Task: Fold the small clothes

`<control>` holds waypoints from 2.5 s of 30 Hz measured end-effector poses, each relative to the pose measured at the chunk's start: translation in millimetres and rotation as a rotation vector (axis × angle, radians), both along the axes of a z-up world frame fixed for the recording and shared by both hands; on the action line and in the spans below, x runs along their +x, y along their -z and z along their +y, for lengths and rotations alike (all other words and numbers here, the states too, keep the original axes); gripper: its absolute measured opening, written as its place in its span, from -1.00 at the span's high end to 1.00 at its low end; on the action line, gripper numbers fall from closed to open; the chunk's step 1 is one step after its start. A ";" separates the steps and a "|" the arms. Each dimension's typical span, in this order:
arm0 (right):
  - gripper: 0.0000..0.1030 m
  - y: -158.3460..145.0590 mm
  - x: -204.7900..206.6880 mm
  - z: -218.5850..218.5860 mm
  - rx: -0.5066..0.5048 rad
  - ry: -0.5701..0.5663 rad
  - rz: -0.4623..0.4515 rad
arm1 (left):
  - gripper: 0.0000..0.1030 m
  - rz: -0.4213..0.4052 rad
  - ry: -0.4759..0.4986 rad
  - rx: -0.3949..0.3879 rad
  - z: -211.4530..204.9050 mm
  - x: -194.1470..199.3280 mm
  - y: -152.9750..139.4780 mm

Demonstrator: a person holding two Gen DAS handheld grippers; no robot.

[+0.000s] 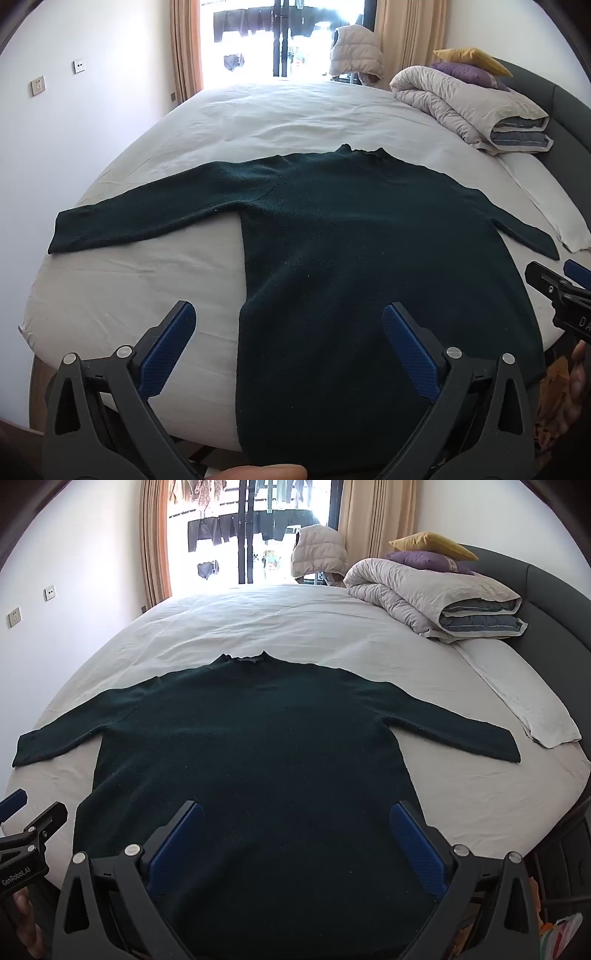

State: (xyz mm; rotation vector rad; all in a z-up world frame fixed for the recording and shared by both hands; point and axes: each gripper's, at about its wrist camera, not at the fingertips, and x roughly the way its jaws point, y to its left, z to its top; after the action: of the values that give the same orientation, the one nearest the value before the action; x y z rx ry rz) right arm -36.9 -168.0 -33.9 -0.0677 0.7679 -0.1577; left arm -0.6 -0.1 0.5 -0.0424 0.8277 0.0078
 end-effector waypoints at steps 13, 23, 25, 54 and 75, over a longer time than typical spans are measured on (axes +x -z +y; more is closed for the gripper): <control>-1.00 6.8 -4.2 -2.8 -0.003 0.006 -0.008 | -1.00 0.015 -0.004 -0.005 3.7 0.9 0.9; -1.00 5.7 -5.3 -2.4 -0.006 0.008 -0.006 | -1.00 0.016 -0.004 -0.005 3.1 1.1 0.7; -1.00 5.1 -5.5 -3.2 -0.004 0.006 -0.006 | -1.00 0.015 -0.004 -0.004 4.6 -0.9 4.9; -1.00 5.6 -5.0 -2.5 -0.009 0.010 -0.006 | -1.00 0.017 -0.004 -0.002 3.3 -4.5 2.3; -1.00 9.2 -5.9 -4.2 -0.008 0.010 -0.002 | -1.00 0.019 -0.005 -0.001 3.2 -4.2 2.4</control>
State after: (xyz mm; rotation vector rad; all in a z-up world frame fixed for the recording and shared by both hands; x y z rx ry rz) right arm -42.8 -172.2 -43.0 -0.0710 0.7659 -0.1702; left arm -4.8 3.1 -1.9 -0.0457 0.8462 0.0120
